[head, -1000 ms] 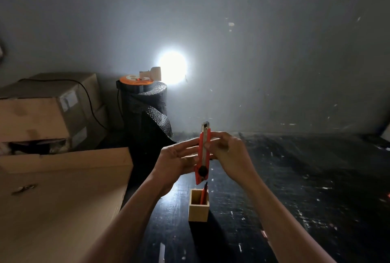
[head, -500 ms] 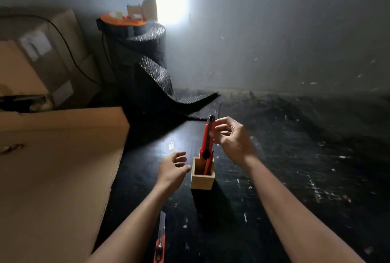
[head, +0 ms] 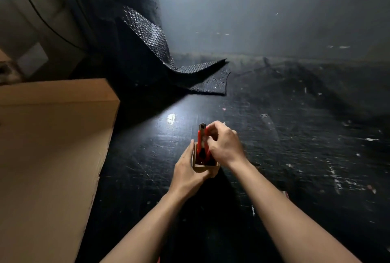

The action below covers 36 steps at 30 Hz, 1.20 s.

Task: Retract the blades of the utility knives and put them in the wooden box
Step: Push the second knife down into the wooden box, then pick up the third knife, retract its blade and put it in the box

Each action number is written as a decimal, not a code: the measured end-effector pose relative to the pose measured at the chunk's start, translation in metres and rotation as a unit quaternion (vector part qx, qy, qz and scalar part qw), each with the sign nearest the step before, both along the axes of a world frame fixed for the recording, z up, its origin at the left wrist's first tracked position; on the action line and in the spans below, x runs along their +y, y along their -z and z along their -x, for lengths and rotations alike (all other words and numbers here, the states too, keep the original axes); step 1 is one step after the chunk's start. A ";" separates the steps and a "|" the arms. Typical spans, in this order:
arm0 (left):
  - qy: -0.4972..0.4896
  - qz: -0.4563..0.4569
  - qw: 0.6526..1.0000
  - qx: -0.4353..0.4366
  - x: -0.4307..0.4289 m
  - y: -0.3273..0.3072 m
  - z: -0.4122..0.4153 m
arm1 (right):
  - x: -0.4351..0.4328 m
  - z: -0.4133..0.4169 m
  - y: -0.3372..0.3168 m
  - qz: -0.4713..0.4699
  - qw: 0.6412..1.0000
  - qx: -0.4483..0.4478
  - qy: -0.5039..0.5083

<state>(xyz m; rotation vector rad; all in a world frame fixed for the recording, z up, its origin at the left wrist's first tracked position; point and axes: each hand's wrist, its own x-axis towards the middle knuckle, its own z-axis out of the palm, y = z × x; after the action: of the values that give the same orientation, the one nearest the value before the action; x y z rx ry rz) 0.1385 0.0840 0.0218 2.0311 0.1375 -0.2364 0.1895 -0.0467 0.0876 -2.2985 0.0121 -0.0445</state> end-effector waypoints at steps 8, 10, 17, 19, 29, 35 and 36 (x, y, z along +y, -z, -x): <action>-0.007 0.008 1.000 0.000 -0.001 0.006 -0.002 | 0.008 -0.002 0.005 0.063 0.997 -0.007 -0.049; -0.008 0.008 1.000 0.005 -0.001 0.008 -0.003 | 0.007 0.000 0.005 0.087 0.994 0.000 -0.064; -0.011 0.003 1.000 0.014 0.001 0.002 -0.002 | 0.003 0.005 0.004 0.069 0.997 0.006 -0.024; -0.012 -0.011 1.000 0.016 0.006 -0.002 0.001 | 0.000 0.009 -0.001 0.064 0.998 -0.020 0.001; -0.093 -0.062 0.994 0.006 0.081 -0.018 0.096 | 0.028 0.095 -0.004 0.025 0.997 0.069 0.000; -0.125 -0.101 0.985 0.067 0.116 -0.004 0.151 | 0.077 0.162 0.042 0.041 0.979 0.184 -0.074; -0.120 -0.106 0.983 0.085 0.118 0.000 0.158 | 0.085 0.172 0.048 0.047 0.975 0.202 -0.085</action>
<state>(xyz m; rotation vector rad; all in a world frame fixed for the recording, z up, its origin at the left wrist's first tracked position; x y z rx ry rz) -0.0197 0.2023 0.0220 2.1787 0.5312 -0.2496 0.0175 0.0384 0.0398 -2.3568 0.0231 0.5208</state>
